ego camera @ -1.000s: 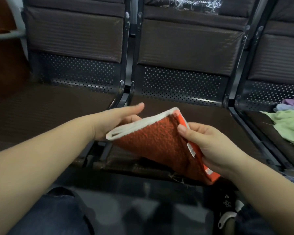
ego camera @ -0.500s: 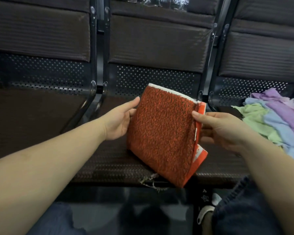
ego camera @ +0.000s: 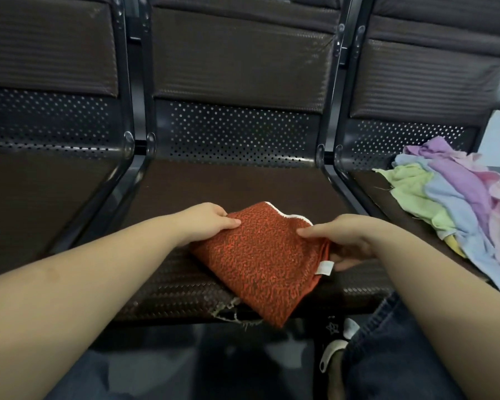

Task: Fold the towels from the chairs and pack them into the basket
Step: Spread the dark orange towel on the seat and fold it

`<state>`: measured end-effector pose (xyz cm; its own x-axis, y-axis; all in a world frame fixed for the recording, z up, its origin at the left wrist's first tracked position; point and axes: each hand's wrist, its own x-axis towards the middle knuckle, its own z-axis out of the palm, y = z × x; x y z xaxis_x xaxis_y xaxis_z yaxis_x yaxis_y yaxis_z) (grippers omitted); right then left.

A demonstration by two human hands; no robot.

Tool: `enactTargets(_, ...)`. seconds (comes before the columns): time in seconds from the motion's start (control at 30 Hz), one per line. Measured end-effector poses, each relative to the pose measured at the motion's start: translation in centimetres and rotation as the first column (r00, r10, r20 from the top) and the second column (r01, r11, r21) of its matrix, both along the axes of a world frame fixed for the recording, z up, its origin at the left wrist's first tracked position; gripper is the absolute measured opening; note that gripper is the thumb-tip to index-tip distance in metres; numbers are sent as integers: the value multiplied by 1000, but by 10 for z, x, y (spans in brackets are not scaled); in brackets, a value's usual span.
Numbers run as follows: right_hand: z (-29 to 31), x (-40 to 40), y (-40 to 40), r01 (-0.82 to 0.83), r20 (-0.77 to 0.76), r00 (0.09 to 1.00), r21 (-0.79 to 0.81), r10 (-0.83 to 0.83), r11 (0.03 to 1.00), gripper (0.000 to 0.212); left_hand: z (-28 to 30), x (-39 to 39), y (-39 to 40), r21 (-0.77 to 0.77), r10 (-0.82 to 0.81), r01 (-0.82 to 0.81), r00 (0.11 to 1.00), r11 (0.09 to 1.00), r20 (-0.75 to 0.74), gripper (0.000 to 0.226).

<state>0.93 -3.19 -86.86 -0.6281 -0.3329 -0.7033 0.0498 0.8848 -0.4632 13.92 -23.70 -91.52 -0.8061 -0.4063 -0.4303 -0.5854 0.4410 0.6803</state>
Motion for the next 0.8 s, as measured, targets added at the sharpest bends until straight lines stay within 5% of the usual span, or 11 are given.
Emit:
enactTargets(0.1,-1,-2,-3,-34,-94,995,26,37,999,7,3,1,-1,-43,-12,14,1000,999,25,26)
enactTargets(0.23,1,-4,1,-58,-50,997,59,61,997,10,10,7,-8,71,19,-23,998,997,55,31)
enactTargets(0.47,-1,5,-4,-87,-138,984,164,110,983,9,14,15,-2,-263,-35,83,983,961,182,32)
enactTargets(0.57,0,8,-12,-165,-435,862,241,258,956,41,19,19,9,-488,-51,55,998,871,21,37)
enactTargets(0.67,-4,29,-21,-315,-628,729,46,273,948,60,23,22,32,-650,-257,134,961,748,-97,50)
enactTargets(0.8,-22,55,-34,-587,-604,595,124,530,800,58,10,30,61,-604,-347,360,927,711,144,62)
